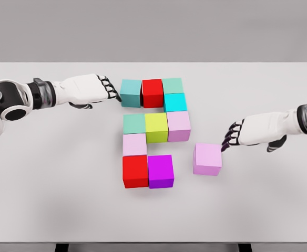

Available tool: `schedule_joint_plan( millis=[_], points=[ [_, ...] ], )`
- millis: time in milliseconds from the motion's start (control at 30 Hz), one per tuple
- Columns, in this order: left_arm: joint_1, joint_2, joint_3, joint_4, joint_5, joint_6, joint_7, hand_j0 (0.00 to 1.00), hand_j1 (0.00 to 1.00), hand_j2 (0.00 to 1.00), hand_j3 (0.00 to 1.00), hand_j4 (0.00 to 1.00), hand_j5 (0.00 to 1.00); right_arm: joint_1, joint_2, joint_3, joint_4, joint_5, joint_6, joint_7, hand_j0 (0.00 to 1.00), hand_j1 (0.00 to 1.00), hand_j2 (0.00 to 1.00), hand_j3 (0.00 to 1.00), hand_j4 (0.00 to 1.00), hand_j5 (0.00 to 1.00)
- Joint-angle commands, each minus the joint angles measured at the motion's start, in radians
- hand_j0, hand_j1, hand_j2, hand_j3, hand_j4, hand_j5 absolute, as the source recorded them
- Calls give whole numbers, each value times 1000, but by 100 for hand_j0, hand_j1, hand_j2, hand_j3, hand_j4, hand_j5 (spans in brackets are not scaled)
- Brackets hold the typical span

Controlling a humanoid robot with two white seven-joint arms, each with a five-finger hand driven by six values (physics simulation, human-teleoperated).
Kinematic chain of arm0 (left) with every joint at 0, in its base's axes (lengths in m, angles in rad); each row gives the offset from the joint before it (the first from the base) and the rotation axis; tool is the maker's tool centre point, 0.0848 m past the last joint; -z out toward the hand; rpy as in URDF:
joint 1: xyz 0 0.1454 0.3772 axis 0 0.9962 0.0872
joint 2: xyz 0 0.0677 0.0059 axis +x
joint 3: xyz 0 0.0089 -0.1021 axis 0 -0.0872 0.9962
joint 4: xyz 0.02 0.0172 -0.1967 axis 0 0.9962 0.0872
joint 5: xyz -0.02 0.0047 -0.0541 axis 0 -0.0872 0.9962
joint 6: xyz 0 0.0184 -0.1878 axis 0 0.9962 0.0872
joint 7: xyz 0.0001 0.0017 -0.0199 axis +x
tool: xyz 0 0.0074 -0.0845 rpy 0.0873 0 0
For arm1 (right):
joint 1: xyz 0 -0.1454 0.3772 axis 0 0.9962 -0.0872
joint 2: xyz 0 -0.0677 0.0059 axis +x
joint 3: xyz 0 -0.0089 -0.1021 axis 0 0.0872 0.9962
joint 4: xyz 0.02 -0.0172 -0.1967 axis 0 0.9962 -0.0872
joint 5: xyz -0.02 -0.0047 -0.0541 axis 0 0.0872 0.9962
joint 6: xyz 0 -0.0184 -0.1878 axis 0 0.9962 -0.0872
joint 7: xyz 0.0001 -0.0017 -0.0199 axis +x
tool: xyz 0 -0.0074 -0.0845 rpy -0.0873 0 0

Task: Assemble the squares on the desktop into the number 2

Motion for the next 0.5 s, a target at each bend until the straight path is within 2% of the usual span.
schedule_joint_plan(
  millis=[0, 300, 367, 467],
  points=[
    [0, 1, 0, -10, 4, 1, 0, 83, 83, 83, 83, 83, 83, 0, 10, -4, 11, -3, 2, 0, 97, 97, 97, 97, 97, 97],
    [15, 13, 0, -31, 4, 1, 0, 83, 83, 83, 83, 83, 83, 2, 30, -3, 8, -3, 2, 0, 97, 97, 97, 97, 97, 97],
    [20, 15, 2, -45, 4, 1, 0, 83, 83, 83, 83, 83, 83, 3, 28, -1, -26, -2, 2, 0, 97, 97, 97, 97, 97, 97],
    [21, 15, 2, -51, 4, 1, 0, 83, 83, 83, 83, 83, 83, 3, 27, -1, -31, -3, 2, 0, 97, 97, 97, 97, 97, 97]
  ],
)
